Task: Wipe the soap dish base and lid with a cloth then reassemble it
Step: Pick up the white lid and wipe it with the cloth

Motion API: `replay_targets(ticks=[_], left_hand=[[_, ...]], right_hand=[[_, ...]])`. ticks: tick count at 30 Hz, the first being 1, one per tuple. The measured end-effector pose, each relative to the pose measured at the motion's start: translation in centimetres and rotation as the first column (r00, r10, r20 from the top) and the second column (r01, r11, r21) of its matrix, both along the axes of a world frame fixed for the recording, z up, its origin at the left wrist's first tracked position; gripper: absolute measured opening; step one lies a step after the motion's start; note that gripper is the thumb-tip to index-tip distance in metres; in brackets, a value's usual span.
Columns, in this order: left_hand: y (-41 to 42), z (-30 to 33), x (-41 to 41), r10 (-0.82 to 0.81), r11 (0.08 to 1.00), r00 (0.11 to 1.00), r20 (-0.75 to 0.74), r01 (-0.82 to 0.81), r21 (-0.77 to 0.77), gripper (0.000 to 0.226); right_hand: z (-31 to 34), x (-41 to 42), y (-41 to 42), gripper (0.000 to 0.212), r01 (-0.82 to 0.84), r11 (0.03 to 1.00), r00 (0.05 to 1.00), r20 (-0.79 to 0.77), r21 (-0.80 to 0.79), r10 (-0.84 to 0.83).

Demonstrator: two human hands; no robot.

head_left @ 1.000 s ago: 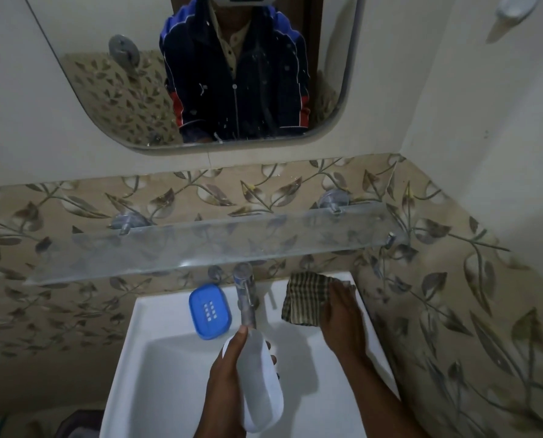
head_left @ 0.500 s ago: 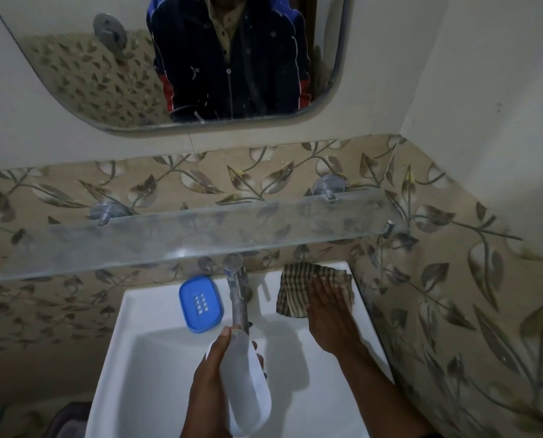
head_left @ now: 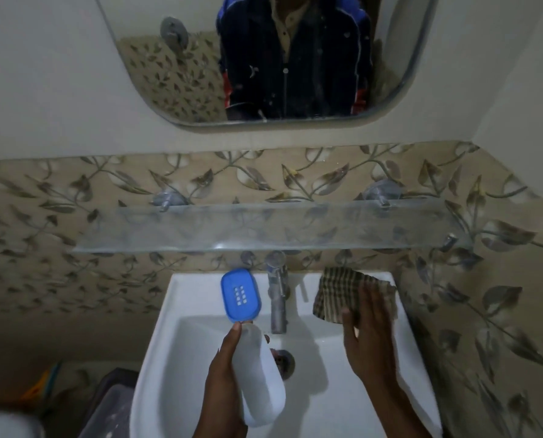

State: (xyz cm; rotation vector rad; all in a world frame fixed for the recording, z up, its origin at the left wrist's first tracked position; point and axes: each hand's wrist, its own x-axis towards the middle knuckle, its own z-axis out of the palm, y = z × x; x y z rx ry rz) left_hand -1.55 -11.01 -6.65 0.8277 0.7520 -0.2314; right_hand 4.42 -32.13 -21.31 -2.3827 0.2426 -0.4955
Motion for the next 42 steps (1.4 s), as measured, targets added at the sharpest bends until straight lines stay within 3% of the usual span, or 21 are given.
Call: replay_targets(ticks=[3, 7, 10, 13, 15, 20, 27, 29, 32, 36, 38, 39, 42], left_hand=[[2.5, 0.1, 0.1, 0.035, 0.999, 0.999, 0.015, -0.035, -0.029, 0.060], [6.2, -0.6, 0.5, 0.076, 0.993, 0.997, 0.027, -0.074, -0.090, 0.052], [8.3, -1.3, 0.0, 0.120, 0.981, 0.993, 0.007, -0.117, -0.153, 0.052], [10.0, -1.9, -0.5, 0.114, 0.982, 0.993, 0.025, -0.109, -0.153, 0.058], [11.0, -2.0, -0.6, 0.122, 0.987, 0.992, 0.019, -0.119, -0.106, 0.062], [12.5, -3.2, -0.5, 0.125, 0.992, 0.992, 0.000, -0.125, -0.024, 0.070], [16.9, -4.5, -0.1, 0.055, 0.998, 0.996, -0.065, -0.057, -0.035, 0.059], [17.3, -4.6, -0.5, 0.070, 0.996, 0.995, -0.070, -0.074, -0.053, 0.065], [18.3, -5.1, -0.3, 0.075, 0.990, 0.994, -0.078, -0.083, -0.110, 0.078], [17.9, -5.4, 0.0, 0.141, 0.980, 0.988, -0.065, -0.148, -0.131, 0.085], [17.6, -5.6, -0.1, 0.139, 0.985, 0.990, -0.034, -0.142, -0.095, 0.092], [17.4, -5.5, 0.0, 0.140, 0.985, 0.990, -0.035, -0.143, -0.100, 0.083], [16.9, -5.6, 0.4, 0.139, 0.983, 0.990, -0.028, -0.141, -0.115, 0.064]], right_hand=[[3.9, -2.9, 4.5, 0.055, -0.029, 0.973, 0.996, 0.085, 0.229, 0.009], [7.7, -6.1, 12.0, 0.037, -0.204, 0.911, 0.962, 0.248, 0.359, 0.118], [8.0, -7.2, 17.0, 0.019, -0.296, 0.820, 0.955, 0.131, 0.489, 0.267], [6.8, -6.5, 20.0, 0.022, -0.078, 0.651, 0.965, -0.107, 0.755, 0.240], [5.6, -5.0, 20.9, 0.024, 0.105, 0.547, 0.958, -0.232, 0.830, 0.169], [2.5, -0.7, 20.9, 0.017, 0.424, 0.344, 0.883, -0.466, 0.838, 0.048], [0.5, 2.3, 22.3, 0.034, 0.607, 0.195, 0.789, -0.613, 0.770, -0.035], [0.5, 2.5, 22.3, 0.040, 0.616, 0.205, 0.781, -0.624, 0.761, -0.028], [1.8, 1.0, 23.6, 0.031, 0.558, 0.313, 0.818, -0.572, 0.768, -0.055], [4.3, -3.4, 25.6, 0.020, 0.256, 0.508, 0.923, -0.365, 0.822, 0.125], [5.1, -5.2, 26.1, 0.020, 0.127, 0.528, 0.911, -0.309, 0.840, 0.272], [5.1, -5.6, 26.0, 0.020, 0.100, 0.532, 0.901, -0.303, 0.841, 0.310], [4.5, -4.5, 25.2, 0.017, 0.215, 0.490, 0.891, -0.375, 0.845, 0.255]])
